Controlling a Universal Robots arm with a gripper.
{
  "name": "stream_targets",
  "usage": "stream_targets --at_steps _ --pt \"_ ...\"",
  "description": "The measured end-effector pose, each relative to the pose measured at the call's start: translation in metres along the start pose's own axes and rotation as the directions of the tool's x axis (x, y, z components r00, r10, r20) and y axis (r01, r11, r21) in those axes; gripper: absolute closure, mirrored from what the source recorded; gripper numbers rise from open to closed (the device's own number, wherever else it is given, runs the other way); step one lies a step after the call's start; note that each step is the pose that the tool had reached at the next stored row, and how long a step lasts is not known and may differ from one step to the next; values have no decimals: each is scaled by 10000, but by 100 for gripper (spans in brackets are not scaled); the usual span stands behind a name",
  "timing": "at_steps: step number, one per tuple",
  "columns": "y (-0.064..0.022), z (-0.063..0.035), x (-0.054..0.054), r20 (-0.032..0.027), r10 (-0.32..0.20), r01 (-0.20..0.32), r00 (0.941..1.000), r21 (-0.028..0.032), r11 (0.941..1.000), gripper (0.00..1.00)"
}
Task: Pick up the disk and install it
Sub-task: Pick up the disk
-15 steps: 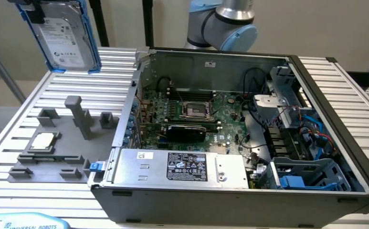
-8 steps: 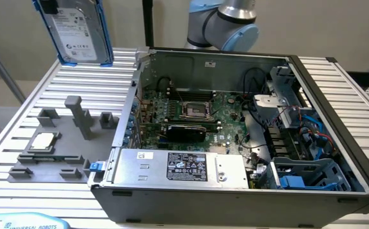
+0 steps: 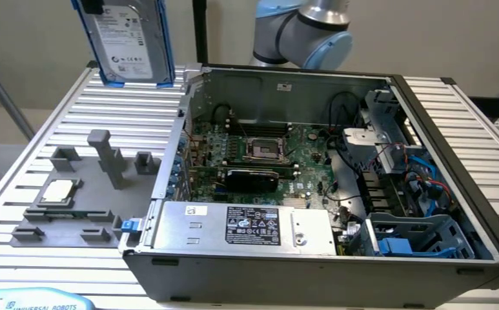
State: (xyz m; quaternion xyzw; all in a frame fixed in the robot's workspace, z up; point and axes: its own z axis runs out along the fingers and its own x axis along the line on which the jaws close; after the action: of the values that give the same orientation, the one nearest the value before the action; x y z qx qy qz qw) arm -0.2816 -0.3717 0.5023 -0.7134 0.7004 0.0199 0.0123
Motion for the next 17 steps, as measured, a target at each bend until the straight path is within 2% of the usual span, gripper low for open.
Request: stream_targets --at_steps 6,17 --pt "-273 -47 55 31 2 -2 10000 1 10000 67" --pt "-770 -78 224 66 0 0 10000 1 10000 67"
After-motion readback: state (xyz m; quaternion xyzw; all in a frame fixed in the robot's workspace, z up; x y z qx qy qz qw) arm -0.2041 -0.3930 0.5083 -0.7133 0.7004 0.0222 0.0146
